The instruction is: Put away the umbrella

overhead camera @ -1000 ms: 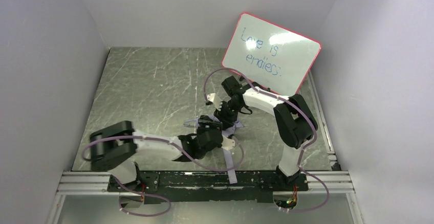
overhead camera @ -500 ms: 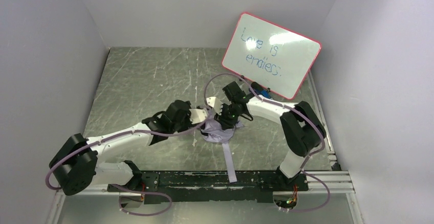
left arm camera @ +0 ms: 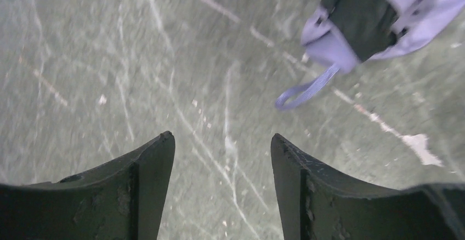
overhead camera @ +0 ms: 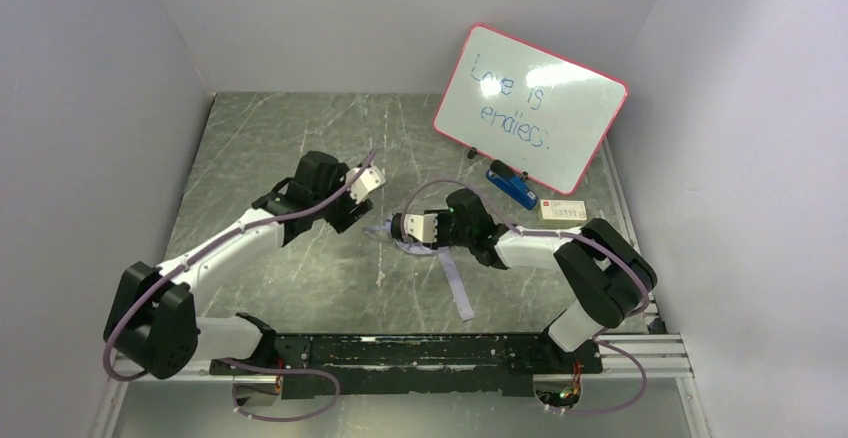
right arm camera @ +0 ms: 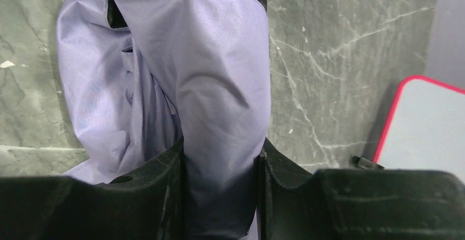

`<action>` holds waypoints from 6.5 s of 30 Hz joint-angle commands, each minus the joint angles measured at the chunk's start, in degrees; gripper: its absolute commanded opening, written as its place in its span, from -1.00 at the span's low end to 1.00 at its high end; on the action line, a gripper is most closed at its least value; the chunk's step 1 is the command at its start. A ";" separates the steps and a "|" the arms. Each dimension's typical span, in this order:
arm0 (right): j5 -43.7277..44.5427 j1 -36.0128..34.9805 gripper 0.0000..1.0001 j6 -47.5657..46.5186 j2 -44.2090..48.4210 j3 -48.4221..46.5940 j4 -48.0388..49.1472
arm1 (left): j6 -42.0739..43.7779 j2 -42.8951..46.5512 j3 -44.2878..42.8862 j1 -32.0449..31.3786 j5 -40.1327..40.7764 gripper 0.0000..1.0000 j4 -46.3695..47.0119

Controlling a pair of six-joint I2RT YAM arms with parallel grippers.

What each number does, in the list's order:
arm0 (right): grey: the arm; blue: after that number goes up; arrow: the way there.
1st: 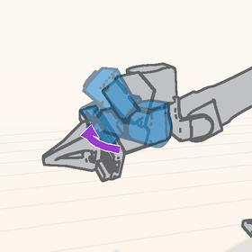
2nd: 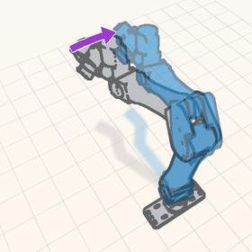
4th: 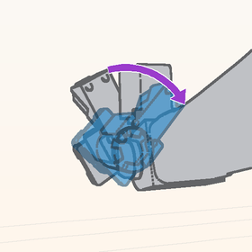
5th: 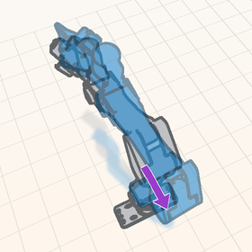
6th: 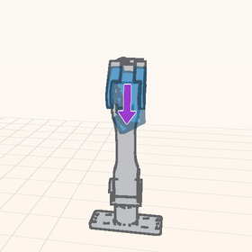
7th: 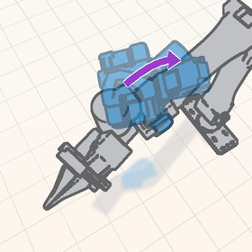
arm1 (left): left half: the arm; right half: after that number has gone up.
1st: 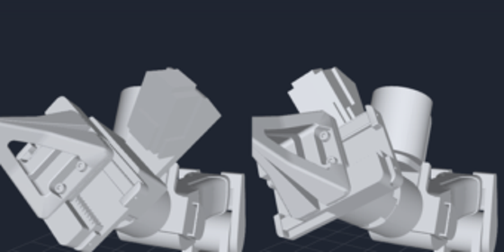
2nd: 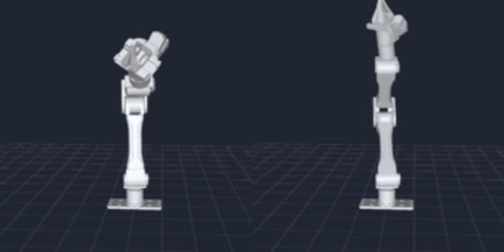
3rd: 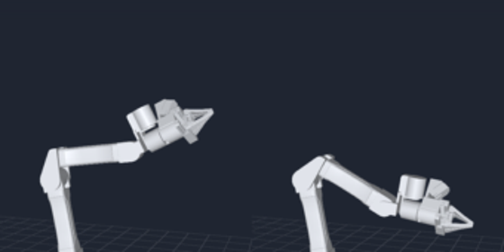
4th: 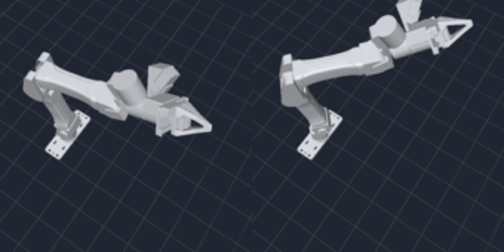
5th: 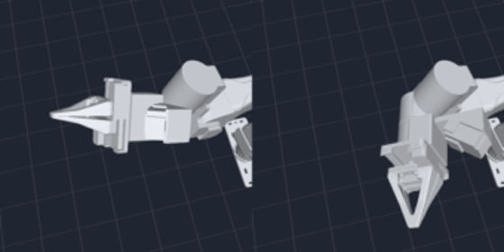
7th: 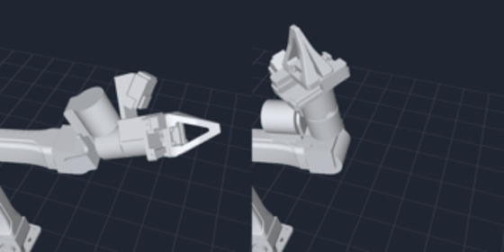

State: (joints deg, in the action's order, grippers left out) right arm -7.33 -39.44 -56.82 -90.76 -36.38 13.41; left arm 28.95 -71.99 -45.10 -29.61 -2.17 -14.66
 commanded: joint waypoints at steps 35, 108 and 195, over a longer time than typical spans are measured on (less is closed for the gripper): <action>7.20 -4.37 -0.81 -10.75 -0.89 11.36 2.99 | 9.70 -42.69 -38.79 -7.70 -33.34 0.94 -21.81; 34.61 -8.28 0.06 87.19 39.60 -1.47 -33.62 | -0.24 -52.98 -38.70 -8.75 -9.10 -0.90 -17.78; 14.28 -34.70 -1.00 121.90 3.81 0.83 -51.80 | -5.07 -53.66 -43.43 -6.65 -6.40 -0.90 -18.56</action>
State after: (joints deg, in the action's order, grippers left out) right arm 20.67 -66.19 57.76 -83.05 -39.35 -23.83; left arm 25.58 -121.62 -89.10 -39.57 -20.36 -35.94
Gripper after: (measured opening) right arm 0.008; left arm 0.441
